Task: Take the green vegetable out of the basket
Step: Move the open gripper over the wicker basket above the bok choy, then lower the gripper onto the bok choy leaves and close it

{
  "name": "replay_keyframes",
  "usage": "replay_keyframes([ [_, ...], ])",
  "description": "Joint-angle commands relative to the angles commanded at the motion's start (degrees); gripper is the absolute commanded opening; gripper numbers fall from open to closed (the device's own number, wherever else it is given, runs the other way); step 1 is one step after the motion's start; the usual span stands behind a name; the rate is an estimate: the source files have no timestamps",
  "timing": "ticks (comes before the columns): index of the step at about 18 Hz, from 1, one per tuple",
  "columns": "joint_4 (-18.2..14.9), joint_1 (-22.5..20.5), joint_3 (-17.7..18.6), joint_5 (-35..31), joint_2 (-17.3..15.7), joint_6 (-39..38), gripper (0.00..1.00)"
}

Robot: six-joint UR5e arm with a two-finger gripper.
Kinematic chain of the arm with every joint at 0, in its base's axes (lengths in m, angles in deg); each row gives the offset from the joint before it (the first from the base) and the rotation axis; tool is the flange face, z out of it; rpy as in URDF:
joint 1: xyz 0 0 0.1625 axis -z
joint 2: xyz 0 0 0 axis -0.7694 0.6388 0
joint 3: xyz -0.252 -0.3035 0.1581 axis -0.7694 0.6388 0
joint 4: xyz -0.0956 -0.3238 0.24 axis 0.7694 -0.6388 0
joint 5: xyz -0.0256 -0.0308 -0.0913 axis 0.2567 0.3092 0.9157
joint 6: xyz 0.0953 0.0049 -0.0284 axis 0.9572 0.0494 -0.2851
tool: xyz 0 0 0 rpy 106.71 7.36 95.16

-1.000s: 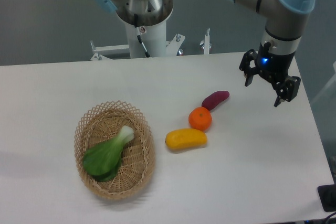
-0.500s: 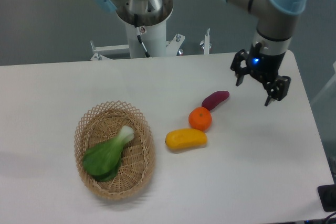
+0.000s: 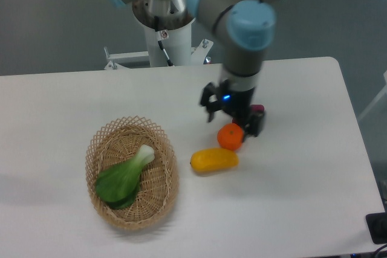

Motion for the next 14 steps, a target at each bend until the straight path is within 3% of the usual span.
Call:
replay_keyframes([
  [8, 2.0, 8.4, 2.9, -0.2, 4.2, -2.3, 1.00],
  [12, 6.8, 13.3, 3.3, -6.8, 7.1, -2.7, 1.00],
  [14, 9.0, 13.7, 4.1, -8.4, 8.3, -3.2, 1.00],
])
